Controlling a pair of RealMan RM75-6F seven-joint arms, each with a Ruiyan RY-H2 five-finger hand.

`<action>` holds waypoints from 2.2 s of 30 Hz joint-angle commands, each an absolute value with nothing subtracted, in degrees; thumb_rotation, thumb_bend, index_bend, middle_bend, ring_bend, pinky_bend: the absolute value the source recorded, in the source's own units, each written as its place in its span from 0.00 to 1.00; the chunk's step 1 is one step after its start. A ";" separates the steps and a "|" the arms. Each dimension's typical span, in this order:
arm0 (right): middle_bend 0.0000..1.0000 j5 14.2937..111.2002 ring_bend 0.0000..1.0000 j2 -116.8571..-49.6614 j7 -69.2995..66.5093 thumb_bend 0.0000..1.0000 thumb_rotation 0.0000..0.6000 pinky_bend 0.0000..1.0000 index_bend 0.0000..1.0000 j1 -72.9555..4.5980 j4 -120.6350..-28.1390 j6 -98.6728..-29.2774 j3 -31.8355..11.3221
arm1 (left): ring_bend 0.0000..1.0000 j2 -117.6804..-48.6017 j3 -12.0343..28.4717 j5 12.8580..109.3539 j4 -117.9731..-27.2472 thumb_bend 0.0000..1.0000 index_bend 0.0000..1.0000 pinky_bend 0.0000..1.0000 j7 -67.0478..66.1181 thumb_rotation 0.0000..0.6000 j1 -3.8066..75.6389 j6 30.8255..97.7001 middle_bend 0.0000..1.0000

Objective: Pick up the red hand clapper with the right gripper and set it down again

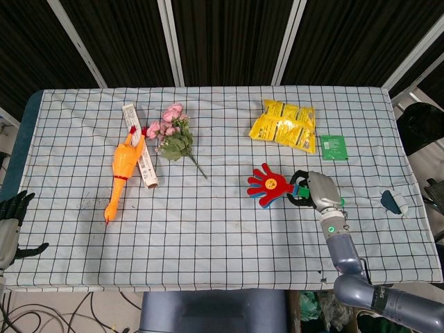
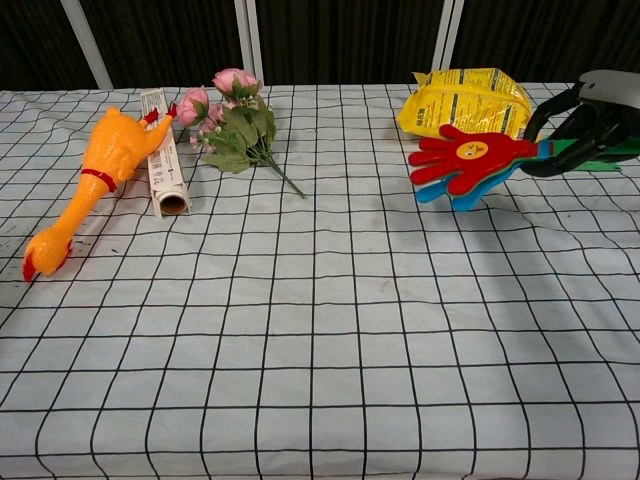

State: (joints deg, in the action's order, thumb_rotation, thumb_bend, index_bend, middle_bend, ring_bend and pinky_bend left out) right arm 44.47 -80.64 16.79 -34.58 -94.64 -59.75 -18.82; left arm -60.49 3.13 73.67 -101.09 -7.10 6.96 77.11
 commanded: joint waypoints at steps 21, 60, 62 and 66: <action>0.95 51.08 1.00 -74.45 -24.98 0.69 1.00 0.99 0.87 -27.00 -107.39 -52.35 -33.82 | 0.00 -60.25 3.00 73.65 -101.35 0.00 0.00 0.00 -6.95 1.00 6.86 77.18 0.00; 0.95 55.52 1.00 -73.34 -25.57 0.69 1.00 0.98 0.87 -26.78 -107.80 -54.75 -31.66 | 0.00 -59.90 2.81 73.77 -101.59 0.00 0.00 0.00 -6.56 1.00 6.85 76.99 0.00; 0.95 57.29 1.00 -73.16 -21.05 0.70 1.00 0.98 0.87 -27.44 -106.45 -55.34 -29.53 | 0.00 -59.91 2.82 73.79 -101.60 0.00 0.00 0.00 -6.53 1.00 6.83 77.04 0.00; 0.95 58.76 1.00 -72.49 -5.62 0.70 1.00 0.98 0.88 -30.03 -102.10 -55.76 -23.42 | 0.00 -59.87 2.87 73.73 -101.60 0.00 0.00 0.00 -6.42 1.00 6.79 77.10 0.00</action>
State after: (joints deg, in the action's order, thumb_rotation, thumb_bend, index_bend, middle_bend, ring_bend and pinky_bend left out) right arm 52.64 -73.83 -29.67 -28.59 -106.53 -56.46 -30.12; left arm -59.87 2.86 73.73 -101.60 -6.41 6.79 77.10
